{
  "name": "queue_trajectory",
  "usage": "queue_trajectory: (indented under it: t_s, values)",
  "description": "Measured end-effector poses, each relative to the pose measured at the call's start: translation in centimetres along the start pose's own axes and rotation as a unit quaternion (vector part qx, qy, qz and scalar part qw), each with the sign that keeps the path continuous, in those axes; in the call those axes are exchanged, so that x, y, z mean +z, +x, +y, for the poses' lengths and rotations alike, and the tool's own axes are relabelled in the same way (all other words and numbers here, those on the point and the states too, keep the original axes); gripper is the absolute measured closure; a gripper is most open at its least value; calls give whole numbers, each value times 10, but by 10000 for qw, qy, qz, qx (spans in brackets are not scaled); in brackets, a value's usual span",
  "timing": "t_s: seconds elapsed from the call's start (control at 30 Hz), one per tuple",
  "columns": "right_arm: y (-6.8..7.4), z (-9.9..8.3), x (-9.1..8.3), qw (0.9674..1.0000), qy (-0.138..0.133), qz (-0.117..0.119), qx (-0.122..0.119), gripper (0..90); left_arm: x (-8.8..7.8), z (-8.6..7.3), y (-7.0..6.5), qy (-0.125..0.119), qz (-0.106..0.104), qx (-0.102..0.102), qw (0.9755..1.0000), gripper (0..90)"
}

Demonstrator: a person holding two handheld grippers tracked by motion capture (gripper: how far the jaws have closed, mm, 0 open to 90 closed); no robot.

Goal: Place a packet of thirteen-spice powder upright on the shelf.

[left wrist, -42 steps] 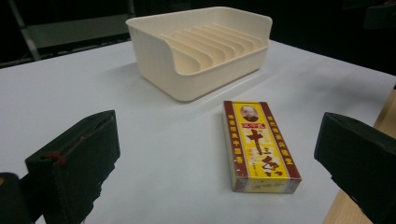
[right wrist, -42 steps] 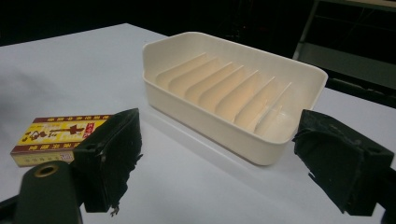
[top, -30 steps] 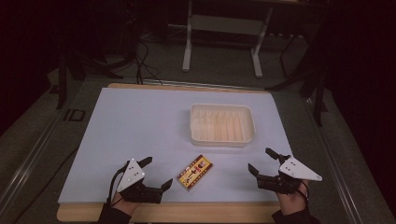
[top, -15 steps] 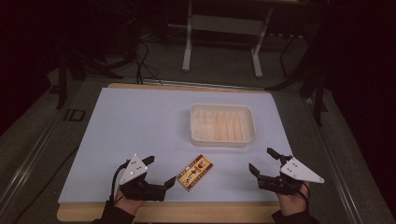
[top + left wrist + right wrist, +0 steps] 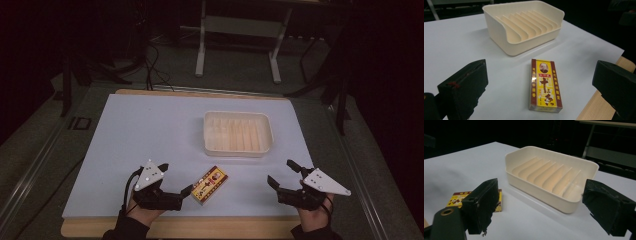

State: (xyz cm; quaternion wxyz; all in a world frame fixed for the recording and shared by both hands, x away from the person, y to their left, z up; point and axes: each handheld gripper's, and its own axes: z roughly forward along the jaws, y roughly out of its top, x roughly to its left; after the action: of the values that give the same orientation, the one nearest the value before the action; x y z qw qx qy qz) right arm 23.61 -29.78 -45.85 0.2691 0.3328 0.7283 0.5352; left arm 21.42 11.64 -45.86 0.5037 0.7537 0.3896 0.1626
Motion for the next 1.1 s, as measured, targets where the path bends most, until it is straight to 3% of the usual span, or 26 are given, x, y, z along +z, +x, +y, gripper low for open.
queue_trajectory:
  t_s: [0.27,0.53,0.67,0.73,0.77,0.93,1.1]
  values:
    - [1,-3,5,9999,132,-2,-94,126,16,6,-13,119,-7,87,9999,11]
    - [3,-4,7,9996,102,152,-216,127,37,11,-25,171,16,147,9997,11]
    - [4,-5,8,9995,159,189,-178,127,43,5,-28,-144,288,172,9993,41]
    - [4,-5,8,9995,157,192,-170,127,44,4,-28,-201,293,113,9993,43]
    - [4,-5,8,9995,152,206,-169,127,49,-1,-29,-347,327,93,9988,43]
    - [3,-5,8,9995,151,228,-131,127,60,-6,-29,-60,290,-48,9996,55]
    - [3,-5,9,9995,165,244,-121,128,72,-10,-33,201,375,94,9990,54]
